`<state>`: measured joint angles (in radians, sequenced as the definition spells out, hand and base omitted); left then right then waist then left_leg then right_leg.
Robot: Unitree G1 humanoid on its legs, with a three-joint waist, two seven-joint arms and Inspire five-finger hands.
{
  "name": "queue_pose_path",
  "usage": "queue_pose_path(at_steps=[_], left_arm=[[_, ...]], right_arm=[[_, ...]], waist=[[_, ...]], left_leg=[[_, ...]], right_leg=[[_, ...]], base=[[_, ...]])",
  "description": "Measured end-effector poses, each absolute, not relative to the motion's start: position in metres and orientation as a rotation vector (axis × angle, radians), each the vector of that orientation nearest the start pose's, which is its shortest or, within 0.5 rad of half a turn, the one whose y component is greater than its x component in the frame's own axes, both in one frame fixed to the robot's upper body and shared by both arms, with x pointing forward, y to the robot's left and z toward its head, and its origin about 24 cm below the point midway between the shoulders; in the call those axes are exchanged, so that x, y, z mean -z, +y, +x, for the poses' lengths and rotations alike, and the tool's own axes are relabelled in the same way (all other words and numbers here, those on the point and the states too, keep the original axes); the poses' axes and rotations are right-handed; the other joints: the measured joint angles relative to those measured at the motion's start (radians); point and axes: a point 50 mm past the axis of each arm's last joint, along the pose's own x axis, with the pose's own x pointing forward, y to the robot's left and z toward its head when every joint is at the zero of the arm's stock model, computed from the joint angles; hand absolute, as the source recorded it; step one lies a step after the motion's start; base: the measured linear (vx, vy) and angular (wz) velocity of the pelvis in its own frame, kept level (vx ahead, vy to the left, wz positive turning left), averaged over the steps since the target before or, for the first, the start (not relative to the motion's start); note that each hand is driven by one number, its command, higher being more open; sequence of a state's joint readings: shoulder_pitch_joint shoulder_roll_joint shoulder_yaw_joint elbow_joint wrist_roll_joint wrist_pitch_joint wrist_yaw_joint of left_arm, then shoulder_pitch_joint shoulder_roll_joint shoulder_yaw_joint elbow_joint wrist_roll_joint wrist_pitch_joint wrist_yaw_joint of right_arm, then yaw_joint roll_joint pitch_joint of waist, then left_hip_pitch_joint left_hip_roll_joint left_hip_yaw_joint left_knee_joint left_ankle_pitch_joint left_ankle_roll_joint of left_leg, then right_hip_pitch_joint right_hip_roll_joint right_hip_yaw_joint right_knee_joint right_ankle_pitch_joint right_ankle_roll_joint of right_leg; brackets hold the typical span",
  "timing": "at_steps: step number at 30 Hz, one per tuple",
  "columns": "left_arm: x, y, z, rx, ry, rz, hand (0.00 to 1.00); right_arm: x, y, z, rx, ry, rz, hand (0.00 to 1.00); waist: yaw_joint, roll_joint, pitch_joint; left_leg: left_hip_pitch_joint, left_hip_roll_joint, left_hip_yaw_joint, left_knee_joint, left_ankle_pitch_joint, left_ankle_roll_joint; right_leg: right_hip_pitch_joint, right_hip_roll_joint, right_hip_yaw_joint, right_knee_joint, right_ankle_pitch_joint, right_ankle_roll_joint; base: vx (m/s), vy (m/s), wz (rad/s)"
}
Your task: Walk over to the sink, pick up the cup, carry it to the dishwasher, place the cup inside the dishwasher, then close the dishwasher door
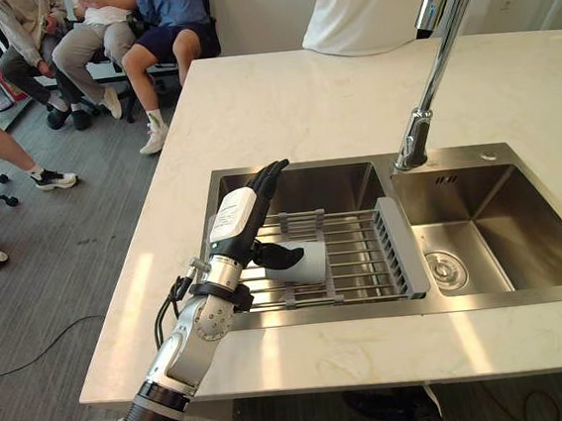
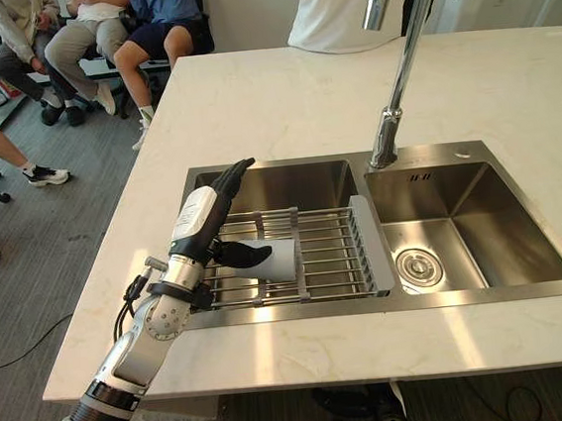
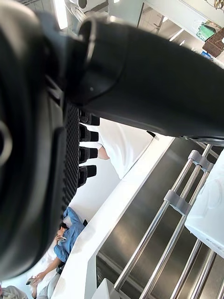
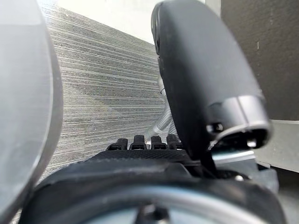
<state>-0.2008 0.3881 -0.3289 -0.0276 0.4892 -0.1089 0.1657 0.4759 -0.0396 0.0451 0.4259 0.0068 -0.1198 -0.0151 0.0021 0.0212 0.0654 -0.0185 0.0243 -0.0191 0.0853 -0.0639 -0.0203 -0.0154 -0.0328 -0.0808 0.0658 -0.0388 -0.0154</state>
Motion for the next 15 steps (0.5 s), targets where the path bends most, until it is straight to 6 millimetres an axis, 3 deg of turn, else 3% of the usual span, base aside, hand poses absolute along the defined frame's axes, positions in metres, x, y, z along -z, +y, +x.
queue_pose_path(at_steps=[10, 15], left_arm=[[-0.109, 0.122, 0.27, 0.204, -0.482, 0.803, 1.0], [-0.104, 0.124, 0.267, 0.212, -0.465, 0.805, 1.0]], right_arm=[[0.117, -0.173, 0.076, 0.103, 0.778, -0.026, 1.0], [0.118, -0.173, 0.076, 0.099, 0.781, -0.028, 1.0]], waist=[[0.011, -0.001, 0.001], [0.01, -0.002, 0.002]], left_leg=[[0.003, -0.006, -0.024, -0.012, 0.015, 0.002], [0.004, -0.006, -0.03, -0.013, 0.016, 0.001]], right_leg=[[0.009, -0.006, -0.025, -0.001, 0.0, 0.0], [0.014, -0.006, -0.031, -0.001, 0.0, 0.0]], base=[[-0.02, -0.005, 0.07], [-0.01, -0.005, 0.04]])
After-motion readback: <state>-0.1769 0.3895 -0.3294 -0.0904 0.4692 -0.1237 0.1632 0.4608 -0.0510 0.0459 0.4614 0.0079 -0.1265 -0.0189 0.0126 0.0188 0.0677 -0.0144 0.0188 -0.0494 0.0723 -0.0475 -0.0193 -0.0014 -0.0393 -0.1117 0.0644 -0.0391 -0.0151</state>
